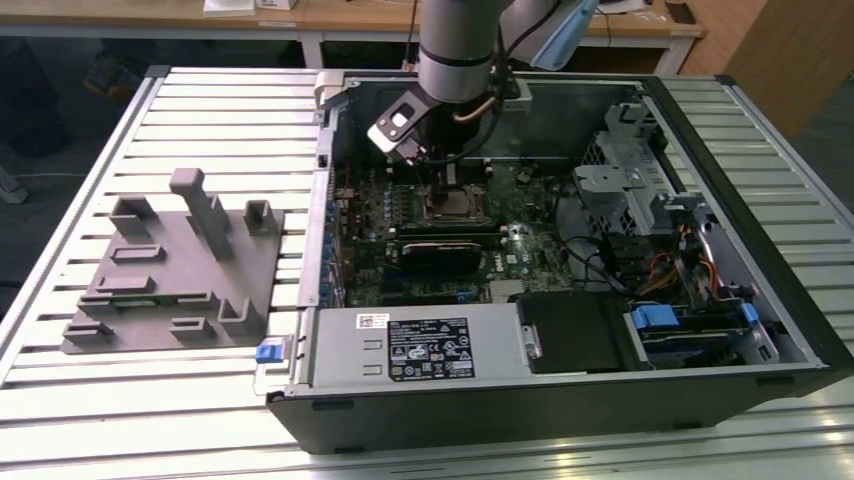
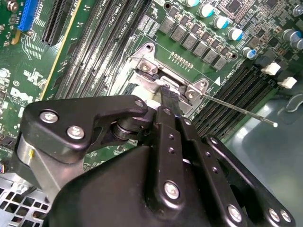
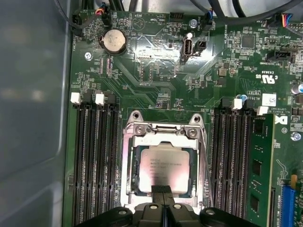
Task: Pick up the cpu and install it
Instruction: 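Close the cpu cover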
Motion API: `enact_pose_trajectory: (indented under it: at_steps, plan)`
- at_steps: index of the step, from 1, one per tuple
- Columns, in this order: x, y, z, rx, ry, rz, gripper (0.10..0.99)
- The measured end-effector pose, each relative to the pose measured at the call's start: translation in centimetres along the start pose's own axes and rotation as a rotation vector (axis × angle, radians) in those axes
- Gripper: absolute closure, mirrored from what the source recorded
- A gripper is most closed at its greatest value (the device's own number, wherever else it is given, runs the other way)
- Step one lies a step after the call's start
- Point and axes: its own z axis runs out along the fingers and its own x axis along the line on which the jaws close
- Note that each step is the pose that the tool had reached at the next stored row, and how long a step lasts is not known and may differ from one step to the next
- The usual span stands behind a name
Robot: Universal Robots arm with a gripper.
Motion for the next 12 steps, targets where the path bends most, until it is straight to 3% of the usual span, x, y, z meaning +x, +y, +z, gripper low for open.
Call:
enact_pose_trajectory:
  at_steps: [6,12]
  plan:
    - [-0.01,0.06,0.44,0.0,-0.0003,0.0,0.98]
    - [-0.03,0.77,0.47,0.0,-0.0004,0.0,0.98]
